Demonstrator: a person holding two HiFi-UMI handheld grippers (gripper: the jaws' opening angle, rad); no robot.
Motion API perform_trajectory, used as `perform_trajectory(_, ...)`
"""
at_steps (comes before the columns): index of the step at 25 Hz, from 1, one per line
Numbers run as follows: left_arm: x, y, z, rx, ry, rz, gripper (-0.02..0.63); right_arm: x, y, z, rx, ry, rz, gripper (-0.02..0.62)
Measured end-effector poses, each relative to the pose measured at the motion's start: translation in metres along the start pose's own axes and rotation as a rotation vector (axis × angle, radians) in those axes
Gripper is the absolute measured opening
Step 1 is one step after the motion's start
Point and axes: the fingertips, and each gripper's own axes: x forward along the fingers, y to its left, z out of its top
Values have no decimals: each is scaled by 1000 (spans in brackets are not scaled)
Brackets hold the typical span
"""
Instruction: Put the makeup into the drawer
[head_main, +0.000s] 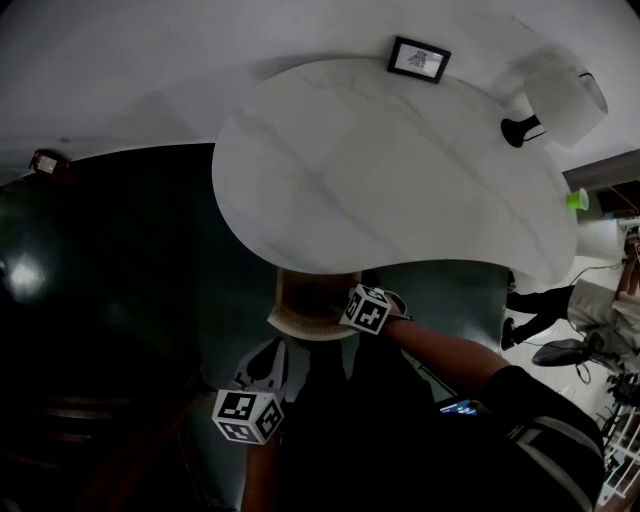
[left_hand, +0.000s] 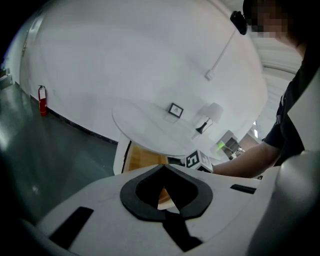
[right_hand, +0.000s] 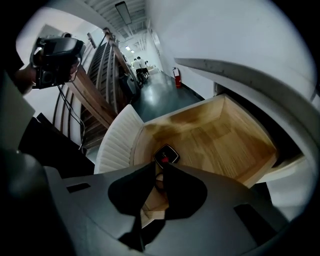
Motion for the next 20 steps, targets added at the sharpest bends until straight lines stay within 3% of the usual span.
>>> perform_trajectory(4,4,-3,4,-14,-22,2,11,-15,13,5,-26,-21,18,48)
perform_trajectory(11,12,-25,49,-23,-148,-13,11,-63,60,23,-142,-57,123,48)
perform_trajectory(15,19,-43,71,-54,-212,-25,11,-100,70,55,-138,-148,172,48)
perform_trajectory(20,31,-64,97,-62,-285,-7,11,-154,53,94,-167,-277,158,48)
